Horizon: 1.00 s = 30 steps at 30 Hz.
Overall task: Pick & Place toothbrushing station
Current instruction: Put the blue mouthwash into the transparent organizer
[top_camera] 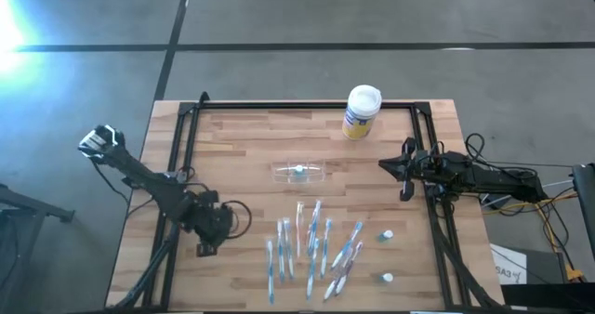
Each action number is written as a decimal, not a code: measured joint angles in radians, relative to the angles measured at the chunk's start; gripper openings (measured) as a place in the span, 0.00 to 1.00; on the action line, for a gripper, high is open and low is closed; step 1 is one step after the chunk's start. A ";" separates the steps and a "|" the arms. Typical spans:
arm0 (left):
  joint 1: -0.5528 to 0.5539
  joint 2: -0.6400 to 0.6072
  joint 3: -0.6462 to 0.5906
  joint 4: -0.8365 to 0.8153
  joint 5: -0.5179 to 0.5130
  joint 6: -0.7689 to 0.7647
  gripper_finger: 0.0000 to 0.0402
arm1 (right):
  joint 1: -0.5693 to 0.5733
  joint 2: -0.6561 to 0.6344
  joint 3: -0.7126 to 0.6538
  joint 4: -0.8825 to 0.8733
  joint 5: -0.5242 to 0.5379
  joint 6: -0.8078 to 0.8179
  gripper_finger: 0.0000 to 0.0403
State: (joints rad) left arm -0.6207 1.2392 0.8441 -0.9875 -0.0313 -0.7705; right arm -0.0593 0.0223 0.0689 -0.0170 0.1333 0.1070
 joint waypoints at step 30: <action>-0.003 -0.019 -0.303 0.175 0.082 0.052 0.55 | 0.000 0.000 0.000 0.006 -0.002 0.006 0.08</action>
State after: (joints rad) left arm -0.6239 1.2205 0.5412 -0.8122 0.0509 -0.7189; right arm -0.0597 0.0220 0.0689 -0.0105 0.1318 0.1131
